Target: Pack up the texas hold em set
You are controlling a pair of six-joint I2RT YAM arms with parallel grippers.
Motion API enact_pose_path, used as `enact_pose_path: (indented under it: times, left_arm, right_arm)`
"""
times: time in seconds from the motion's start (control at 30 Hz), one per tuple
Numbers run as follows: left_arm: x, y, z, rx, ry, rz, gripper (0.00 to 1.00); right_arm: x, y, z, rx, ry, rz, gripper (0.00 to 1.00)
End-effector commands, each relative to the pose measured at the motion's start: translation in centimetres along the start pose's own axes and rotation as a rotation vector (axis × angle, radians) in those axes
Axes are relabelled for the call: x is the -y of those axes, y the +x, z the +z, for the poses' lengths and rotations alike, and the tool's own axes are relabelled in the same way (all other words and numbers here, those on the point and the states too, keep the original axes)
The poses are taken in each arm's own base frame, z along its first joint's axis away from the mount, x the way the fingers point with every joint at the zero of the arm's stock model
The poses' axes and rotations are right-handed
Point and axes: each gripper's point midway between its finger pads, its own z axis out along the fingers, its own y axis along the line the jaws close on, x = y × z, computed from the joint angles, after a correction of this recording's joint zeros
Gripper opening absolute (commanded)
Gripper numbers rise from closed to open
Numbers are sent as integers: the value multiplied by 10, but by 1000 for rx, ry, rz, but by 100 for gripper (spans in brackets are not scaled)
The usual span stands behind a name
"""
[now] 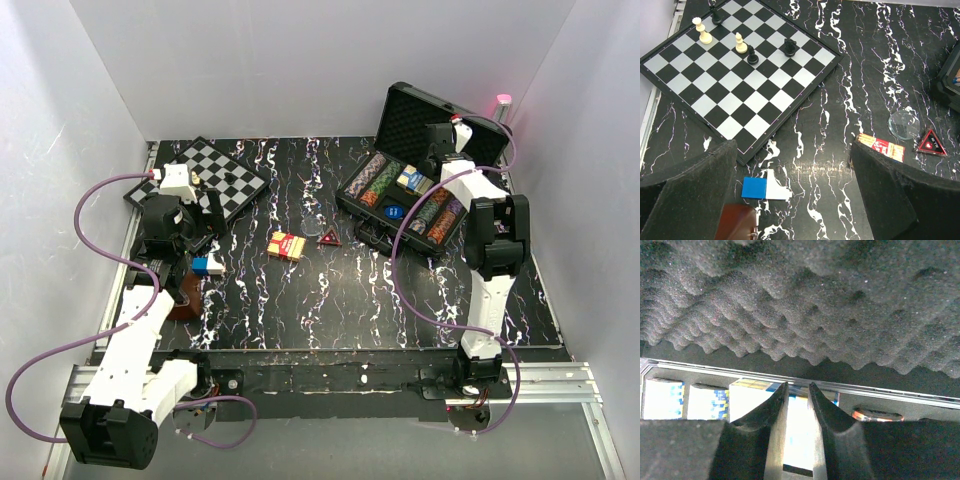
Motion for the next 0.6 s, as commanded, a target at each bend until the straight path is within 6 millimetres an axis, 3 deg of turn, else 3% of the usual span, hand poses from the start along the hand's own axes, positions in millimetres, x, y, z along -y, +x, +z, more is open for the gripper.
enact_pose_path:
  times: [0.0, 0.33, 0.57]
  left_arm:
    - [0, -10, -7, 35, -2, 8, 98]
    - [0, -10, -7, 36, -3, 8, 98]
    - [0, -9, -8, 35, -4, 10, 98]
  right_arm:
    - [14, 9, -3, -21, 68, 19, 29]
    - [3, 27, -19, -26, 64, -19, 29]
    - [10, 40, -29, -48, 121, -19, 29]
